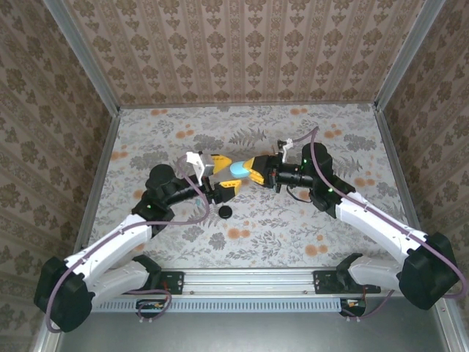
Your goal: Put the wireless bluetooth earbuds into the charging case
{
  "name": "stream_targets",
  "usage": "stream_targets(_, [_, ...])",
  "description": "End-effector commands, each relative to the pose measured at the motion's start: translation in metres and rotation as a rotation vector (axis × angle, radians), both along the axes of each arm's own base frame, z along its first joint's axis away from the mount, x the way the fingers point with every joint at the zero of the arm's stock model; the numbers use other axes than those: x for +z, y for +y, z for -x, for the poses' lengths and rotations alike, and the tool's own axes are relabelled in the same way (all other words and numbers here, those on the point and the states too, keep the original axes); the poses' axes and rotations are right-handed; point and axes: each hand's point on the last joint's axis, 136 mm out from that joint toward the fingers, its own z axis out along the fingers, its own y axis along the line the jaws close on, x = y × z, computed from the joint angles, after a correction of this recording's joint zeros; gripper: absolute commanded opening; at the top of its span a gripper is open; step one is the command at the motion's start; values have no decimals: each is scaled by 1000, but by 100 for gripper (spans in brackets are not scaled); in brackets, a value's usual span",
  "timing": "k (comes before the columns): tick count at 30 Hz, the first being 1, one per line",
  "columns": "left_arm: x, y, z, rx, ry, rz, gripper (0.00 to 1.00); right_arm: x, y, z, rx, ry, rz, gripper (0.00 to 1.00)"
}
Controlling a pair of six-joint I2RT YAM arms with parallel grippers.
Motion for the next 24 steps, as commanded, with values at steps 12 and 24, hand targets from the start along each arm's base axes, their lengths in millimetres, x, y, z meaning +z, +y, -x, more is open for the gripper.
stream_targets(12, [4, -1, -1, -106, 18, 63, 68, 33, 3, -3, -9, -52, -66, 11])
stream_targets(24, [2, -5, -1, -135, 30, 52, 58, 34, 3, -1, -1, -49, -74, 11])
